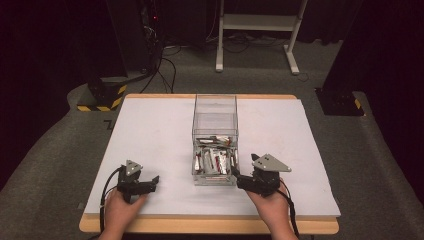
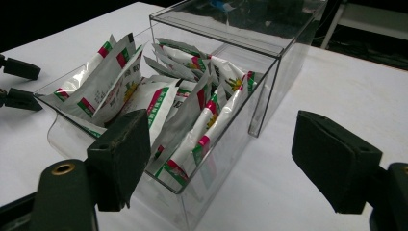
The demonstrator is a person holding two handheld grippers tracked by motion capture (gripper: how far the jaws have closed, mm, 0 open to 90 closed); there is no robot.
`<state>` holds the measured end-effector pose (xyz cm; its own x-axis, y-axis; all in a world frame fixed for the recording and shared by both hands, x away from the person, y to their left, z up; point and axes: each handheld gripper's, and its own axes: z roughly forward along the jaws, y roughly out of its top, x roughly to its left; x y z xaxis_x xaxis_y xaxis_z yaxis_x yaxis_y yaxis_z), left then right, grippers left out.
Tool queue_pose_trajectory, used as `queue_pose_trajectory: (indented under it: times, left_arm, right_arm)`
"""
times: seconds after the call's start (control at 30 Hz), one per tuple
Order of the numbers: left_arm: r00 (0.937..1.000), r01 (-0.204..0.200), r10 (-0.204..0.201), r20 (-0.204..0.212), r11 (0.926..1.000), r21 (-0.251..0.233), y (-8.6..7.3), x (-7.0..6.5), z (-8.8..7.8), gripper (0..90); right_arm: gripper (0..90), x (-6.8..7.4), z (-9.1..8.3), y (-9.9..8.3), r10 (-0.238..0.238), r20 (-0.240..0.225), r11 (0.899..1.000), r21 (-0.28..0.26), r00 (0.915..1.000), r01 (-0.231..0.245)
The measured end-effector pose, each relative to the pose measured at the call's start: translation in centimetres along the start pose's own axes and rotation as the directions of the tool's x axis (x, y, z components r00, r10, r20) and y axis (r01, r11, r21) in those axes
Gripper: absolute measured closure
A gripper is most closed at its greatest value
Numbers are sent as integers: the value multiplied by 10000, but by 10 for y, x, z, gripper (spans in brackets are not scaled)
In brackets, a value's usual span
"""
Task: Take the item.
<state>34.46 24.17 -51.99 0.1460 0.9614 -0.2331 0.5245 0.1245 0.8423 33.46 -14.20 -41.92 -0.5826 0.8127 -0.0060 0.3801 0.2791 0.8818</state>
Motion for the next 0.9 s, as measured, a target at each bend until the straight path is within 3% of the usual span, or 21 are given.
queue_pose_trajectory:
  times: [0.23,0.5,0.63,0.9]
  left_arm:
    - [10000,0,0,2,10000,-1,0,0,0,124]
    - [10000,8,-8,1,10000,-2,0,0,0,124]
    - [10000,1,-1,0,10000,-2,0,0,0,124]
    - [10000,-6,6,2,10000,4,0,0,0,124]
  right_arm:
    - [213,5,4,5,215,-220,9998,17,9995,-215]
    - [243,15,6,12,45,-277,10000,13,9996,-45]
    - [298,20,6,13,19,-333,9999,-164,9994,-24]
    - [380,34,12,16,-119,-633,9999,1,9979,119]
